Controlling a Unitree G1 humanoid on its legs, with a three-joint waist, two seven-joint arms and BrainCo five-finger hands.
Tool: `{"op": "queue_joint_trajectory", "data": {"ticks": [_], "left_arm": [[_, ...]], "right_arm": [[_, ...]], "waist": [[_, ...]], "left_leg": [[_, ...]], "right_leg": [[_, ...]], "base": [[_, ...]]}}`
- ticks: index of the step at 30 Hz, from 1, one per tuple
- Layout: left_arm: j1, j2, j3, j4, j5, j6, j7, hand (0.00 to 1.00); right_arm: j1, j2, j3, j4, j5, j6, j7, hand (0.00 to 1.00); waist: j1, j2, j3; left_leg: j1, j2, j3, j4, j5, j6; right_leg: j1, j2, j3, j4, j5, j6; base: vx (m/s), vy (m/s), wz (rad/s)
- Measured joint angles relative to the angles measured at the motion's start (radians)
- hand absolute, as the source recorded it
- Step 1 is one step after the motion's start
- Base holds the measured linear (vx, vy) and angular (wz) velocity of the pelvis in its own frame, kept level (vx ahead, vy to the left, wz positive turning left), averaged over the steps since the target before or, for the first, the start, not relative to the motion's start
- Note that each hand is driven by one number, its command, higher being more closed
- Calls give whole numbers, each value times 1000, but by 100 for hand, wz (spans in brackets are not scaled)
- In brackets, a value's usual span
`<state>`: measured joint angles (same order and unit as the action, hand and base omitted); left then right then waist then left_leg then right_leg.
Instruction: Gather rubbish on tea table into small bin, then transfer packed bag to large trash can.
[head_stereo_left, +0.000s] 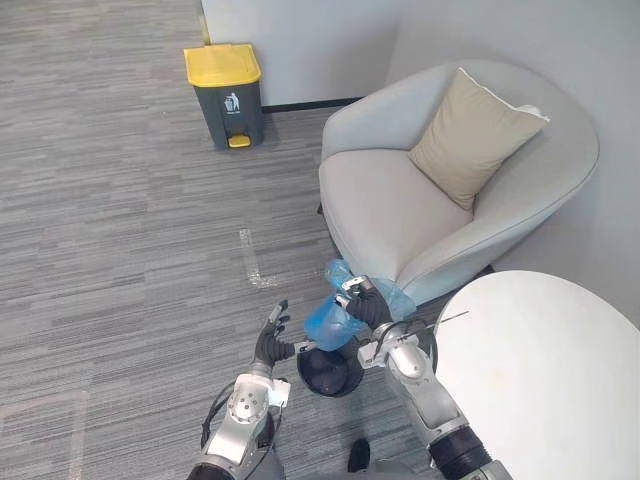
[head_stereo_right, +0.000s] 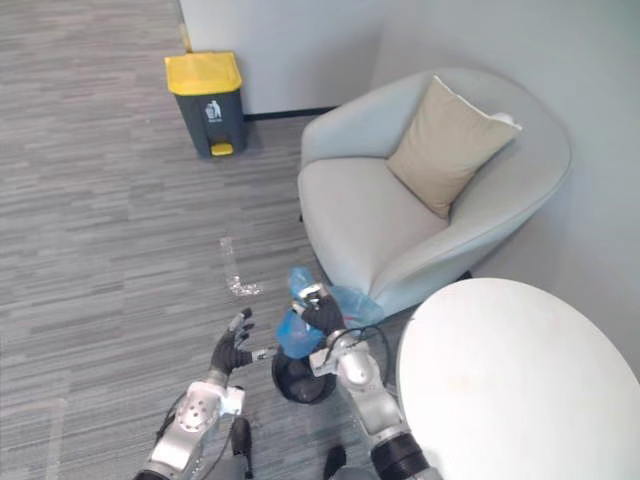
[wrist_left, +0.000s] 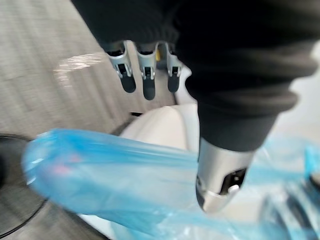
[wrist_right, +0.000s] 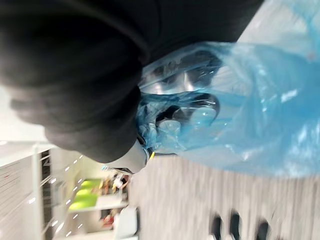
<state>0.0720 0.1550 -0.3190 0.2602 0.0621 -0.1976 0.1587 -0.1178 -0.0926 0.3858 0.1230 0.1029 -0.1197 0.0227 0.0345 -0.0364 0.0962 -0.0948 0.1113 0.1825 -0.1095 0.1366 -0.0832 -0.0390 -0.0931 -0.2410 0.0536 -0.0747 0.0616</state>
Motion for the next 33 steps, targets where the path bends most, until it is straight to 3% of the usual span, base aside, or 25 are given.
{"op": "queue_joint_trajectory", "data": {"ticks": [4, 14, 22, 33], "left_arm": [[-14, 35, -72, -48, 56, -36, -11, 0], [-97, 69, -171, -65, 196, -41, -4, 0], [-101, 68, -178, -63, 334, -39, 40, 0], [-103, 61, -176, -19, 412, -13, 77, 0]], "right_arm": [[-53, -20, 35, 0, 37, -10, 13, 100], [-150, -57, 115, -8, 138, -12, 45, 100], [-158, -71, 139, -45, 240, -12, 58, 100], [-220, -75, 181, -156, 396, -33, 97, 100]], "waist": [[-1, 1, -17], [-18, -1, -45], [-28, -1, -54], [-31, -9, -75]], "left_leg": [[0, 3, -1, 4, 8, 5], [9, 3, -2, 6, 14, 6], [8, 16, -2, 0, 18, 1], [3, 23, -1, 3, 21, -3]], "right_leg": [[10, 10, 4, -25, 19, -4], [27, 17, 24, -44, 31, -9], [19, 27, 36, -43, 41, -16], [19, 38, 41, -60, 55, -19]], "base": [[39, -7, -5], [25, -8, -5], [-59, 2, -4], [0, -3, -1]]}}
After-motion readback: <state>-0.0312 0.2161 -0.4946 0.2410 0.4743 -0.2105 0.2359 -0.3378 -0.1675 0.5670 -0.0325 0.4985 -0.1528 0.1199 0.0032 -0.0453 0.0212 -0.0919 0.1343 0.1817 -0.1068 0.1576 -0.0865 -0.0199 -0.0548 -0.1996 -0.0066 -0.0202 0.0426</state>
